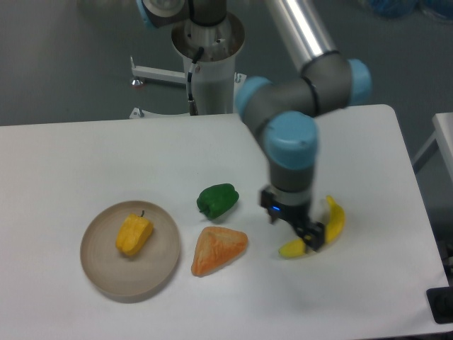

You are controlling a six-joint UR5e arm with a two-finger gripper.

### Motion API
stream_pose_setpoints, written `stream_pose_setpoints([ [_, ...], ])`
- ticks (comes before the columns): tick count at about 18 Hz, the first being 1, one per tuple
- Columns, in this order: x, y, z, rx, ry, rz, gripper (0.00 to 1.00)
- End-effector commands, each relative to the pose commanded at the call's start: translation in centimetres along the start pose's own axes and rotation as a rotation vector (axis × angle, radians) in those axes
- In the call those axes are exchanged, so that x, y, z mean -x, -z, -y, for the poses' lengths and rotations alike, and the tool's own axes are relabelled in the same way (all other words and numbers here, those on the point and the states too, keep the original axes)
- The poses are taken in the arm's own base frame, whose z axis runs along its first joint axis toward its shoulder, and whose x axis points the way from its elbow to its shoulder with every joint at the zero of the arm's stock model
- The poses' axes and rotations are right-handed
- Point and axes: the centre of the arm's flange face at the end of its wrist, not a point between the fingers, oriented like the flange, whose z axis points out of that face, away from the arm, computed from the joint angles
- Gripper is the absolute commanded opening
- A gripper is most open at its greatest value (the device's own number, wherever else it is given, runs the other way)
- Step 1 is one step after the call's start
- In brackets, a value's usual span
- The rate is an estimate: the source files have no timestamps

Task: Pick up the yellow pepper from the plate
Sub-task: 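Move the gripper from beside the banana over toward the plate, then lower the gripper onto the yellow pepper on the plate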

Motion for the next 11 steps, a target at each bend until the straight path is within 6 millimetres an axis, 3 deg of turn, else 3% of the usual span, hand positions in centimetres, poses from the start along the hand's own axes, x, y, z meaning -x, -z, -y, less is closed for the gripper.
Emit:
stream_pose_setpoints([
  [2, -3.0, -1.1, 1.6, -0.018, 0.072, -0.068, 1.00],
  [7, -7.9, -2.9, 5.3, -0.119, 0.236, -0.233, 1.00],
  [11, -9.8, -4.1, 8.1, -0.162, 0.278, -0.197, 1.00],
])
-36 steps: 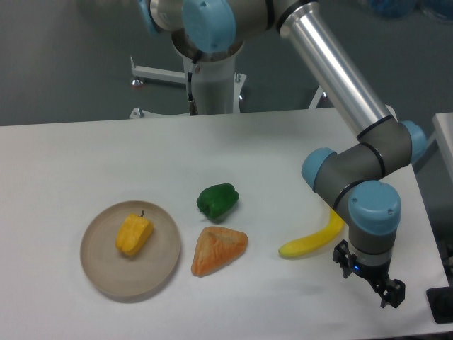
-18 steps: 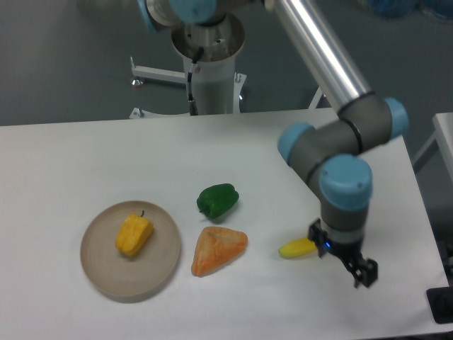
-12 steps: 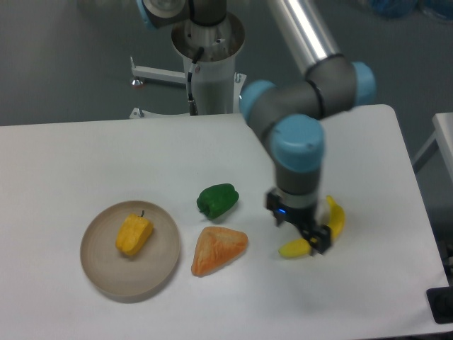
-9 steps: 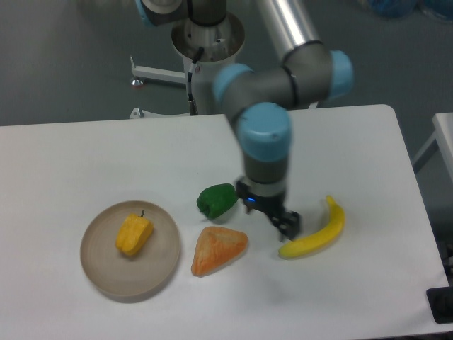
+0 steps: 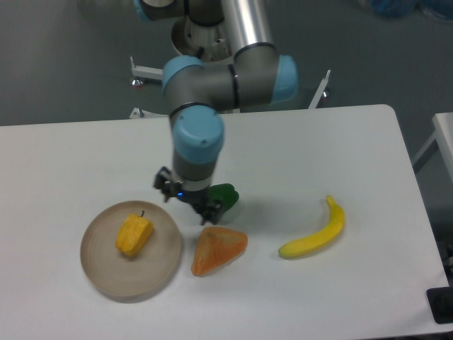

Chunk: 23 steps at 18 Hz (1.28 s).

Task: Pick up the yellow pepper from the plate
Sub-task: 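Lower the gripper onto the yellow pepper on the plate, then close the gripper around the yellow pepper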

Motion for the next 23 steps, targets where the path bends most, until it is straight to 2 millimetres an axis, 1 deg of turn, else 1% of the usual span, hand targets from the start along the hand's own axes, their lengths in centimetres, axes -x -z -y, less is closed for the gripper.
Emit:
stream_pose_setpoints([
  [2, -1.3, -1.2, 0.4, -0.032, 0.009, 0.023, 1.00],
  [4, -2.2, -1.9, 0.4, -0.033, -0.004, 0.024, 1.00],
  [7, -2.3, -3.0, 0.6, -0.019, -0.009, 0.019, 1.00],
  [9, -2.9, -3.9, 0.7, -0.007, -0.017, 0.015, 1.00],
  [12, -3.3, -4.3, 0.7, -0.003, -0.025, 0.012, 1.00],
  [15, -4.7, -5.7, 0.9, 0.014, -0.044, 0.003, 1.00],
  [20, -4.8, -7.0, 0.4, 0.036, -0.042, -0.009, 1.00],
  [23, -5.3, -7.3, 0.3, 0.039, -0.047, -0.011, 1.00],
])
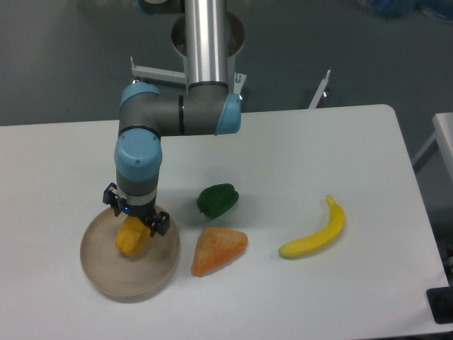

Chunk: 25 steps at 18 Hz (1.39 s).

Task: Pick up the yellow pepper from the plate
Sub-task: 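Close the gripper around the yellow pepper, then lift the yellow pepper and carry it over beside the banana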

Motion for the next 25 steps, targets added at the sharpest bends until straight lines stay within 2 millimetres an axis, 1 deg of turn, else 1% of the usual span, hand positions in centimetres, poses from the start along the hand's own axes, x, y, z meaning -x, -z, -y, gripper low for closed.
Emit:
stream_pose_setpoints([
  [3, -0.1, 0.0, 0.1, -0.003, -0.005, 0.011, 1.00],
  [4, 0.1, 0.0, 0.2, -0.004, -0.006, 0.031, 0.98],
  [6, 0.2, -0.3, 0.2, 0.003, -0.009, 0.043, 0.74],
  [7, 0.1, -0.3, 0.3, 0.003, -0.013, 0.044, 0.66],
  [11, -0.1, -0.3, 0.3, 0.001, -0.021, 0.044, 0.49],
  [12, 0.0, -0.3, 0.2, 0.001, -0.019, 0.044, 0.47],
  [16, 0.0, -0.5, 0.1, 0.004, -0.022, 0.042, 0.47],
  [19, -0.1, 0.6, 0.3, -0.011, -0.024, 0.047, 0.47],
  [21, 0.7, 1.9, 0.3, -0.029, -0.015, 0.060, 0.47],
  [22, 1.1, 3.2, 0.3, -0.047, -0.011, 0.068, 0.47],
  [23, 2.0, 4.6, 0.2, -0.061, 0.000, 0.078, 0.47],
  [25, 3.7, 7.2, -0.5, -0.091, -0.008, 0.102, 0.47],
])
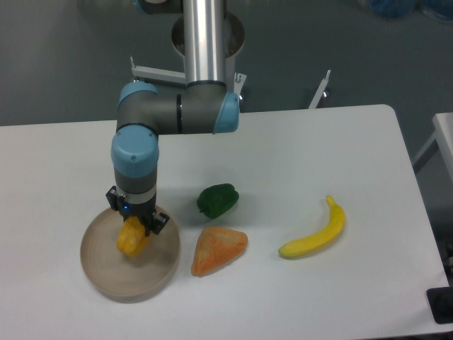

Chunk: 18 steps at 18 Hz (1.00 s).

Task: Pick up the yellow pepper from the plate
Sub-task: 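Lift the yellow pepper and carry it over beside the banana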

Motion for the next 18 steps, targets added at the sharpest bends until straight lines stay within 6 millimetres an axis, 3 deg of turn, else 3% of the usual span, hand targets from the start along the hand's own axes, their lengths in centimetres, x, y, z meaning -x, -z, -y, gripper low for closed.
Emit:
stream_pose_setpoints([
  [2, 3.2, 1.2, -1.4, -0.009, -0.030, 0.019, 0.47],
  [9, 17.3, 6.4, -6.9, -0.026, -0.200, 0.107, 0.47],
  [12, 21.9, 6.7, -9.3, -0.012, -0.219, 0.122, 0.47],
  [15, 24.8, 6.1, -11.2, 0.038, -0.261, 0.147, 0.47],
  [18, 26.4, 5.2, -11.6, 0.043, -0.248, 0.147, 0.47],
])
